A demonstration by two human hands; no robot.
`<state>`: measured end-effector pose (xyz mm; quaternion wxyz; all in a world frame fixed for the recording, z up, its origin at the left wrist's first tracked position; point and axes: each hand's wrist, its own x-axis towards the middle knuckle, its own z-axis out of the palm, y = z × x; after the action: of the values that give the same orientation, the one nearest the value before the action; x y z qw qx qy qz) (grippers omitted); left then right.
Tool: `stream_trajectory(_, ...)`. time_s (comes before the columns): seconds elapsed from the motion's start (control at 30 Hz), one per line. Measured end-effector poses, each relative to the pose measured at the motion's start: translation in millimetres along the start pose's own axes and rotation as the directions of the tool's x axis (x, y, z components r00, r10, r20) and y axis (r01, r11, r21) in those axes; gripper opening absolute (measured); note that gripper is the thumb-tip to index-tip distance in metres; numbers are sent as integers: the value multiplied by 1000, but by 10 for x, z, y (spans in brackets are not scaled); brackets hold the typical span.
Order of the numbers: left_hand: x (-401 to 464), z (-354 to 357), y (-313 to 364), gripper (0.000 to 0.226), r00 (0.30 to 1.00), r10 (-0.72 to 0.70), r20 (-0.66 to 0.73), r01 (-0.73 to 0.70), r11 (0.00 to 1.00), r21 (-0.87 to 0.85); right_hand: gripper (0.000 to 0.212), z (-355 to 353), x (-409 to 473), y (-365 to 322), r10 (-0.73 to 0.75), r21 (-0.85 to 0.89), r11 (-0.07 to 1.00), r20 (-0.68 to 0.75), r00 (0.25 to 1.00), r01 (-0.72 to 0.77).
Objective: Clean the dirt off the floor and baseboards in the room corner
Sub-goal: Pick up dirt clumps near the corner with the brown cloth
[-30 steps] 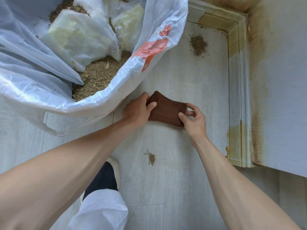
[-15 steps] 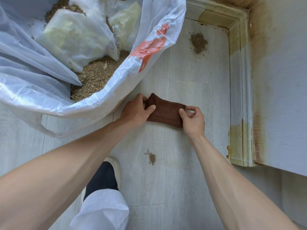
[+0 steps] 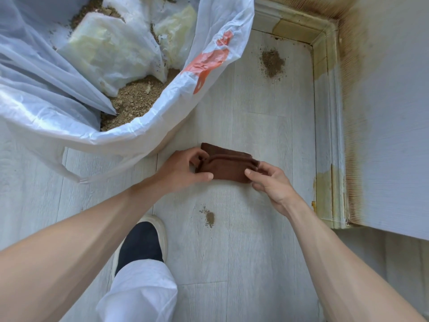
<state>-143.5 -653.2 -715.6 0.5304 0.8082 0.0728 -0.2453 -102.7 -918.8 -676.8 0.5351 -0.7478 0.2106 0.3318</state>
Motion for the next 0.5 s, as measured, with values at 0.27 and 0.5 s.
stream_trajectory(0.27,122,88,55,36,997,-71,-41,76,990,117,24,87,-10,48,43,-76,996,-101,994,-51)
stream_trajectory(0.5,256,121,244,31,960,-202,-193,256,915,312,31,286,234,-16,59,-261,955,-306,950,-143)
